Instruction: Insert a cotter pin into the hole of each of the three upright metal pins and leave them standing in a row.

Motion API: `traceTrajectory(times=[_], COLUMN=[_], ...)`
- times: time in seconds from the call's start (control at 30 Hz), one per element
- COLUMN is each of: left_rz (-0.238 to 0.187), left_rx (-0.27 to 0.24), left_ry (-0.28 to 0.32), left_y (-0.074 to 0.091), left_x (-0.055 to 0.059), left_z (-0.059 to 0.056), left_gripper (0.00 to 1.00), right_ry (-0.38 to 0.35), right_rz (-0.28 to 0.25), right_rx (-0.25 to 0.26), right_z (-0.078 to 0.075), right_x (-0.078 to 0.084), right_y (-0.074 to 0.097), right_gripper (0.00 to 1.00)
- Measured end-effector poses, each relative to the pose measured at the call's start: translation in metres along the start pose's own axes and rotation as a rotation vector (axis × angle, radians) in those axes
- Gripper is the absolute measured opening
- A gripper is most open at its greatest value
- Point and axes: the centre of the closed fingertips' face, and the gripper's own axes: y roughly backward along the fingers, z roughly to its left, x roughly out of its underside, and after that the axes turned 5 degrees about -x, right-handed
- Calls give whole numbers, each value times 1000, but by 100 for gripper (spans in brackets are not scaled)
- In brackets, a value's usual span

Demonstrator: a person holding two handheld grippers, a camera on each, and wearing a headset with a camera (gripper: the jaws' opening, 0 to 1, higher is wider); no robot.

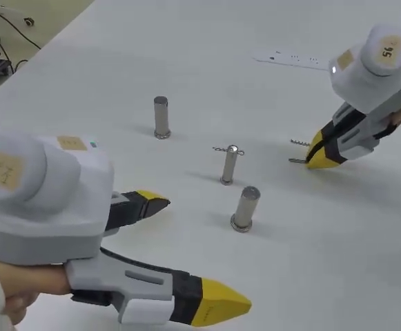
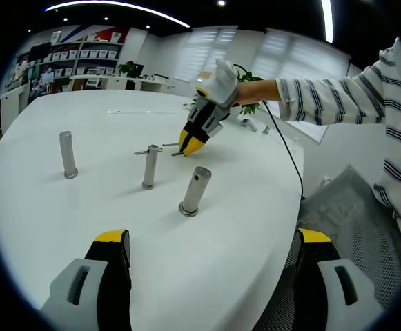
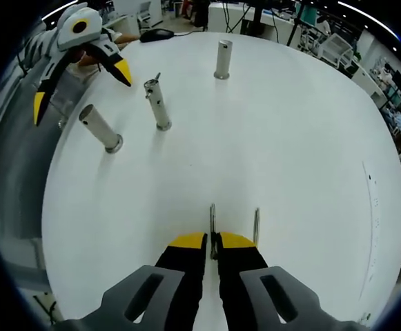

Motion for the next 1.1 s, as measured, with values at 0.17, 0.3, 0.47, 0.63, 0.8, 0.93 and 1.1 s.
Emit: traceTrajectory(times=[0.17,0.3,0.47,0.63,0.8,0.93,1.1], left_rz=[-8,-13,-11,-5,-10,-9,-20], left_rx=[-2,-12,-22,-34,-47,-52,-60], left_ry=[1,1,2,-3,-10,-7,-1], left_y=[0,1,3,5,7,7,8], left_x=[-2,-3,-2,0,-3,-4,-8], left_z=[-2,-1,0,2,3,3,3], left_gripper=[99,99,99,99,99,99,99], right_ry=[64,27,16,-2,9,26,25], right_rz=[-22,-54,-60,-58,-36,-8,-1], right_rx=[0,7,27,29,37,48,47], right_z=[-4,-10,-11,-11,-10,-8,-8], right_x=[0,2,1,1,0,-1,0], right_y=[0,0,-2,-2,-3,-2,-2], right_gripper=[5,4,4,3,3,3,3])
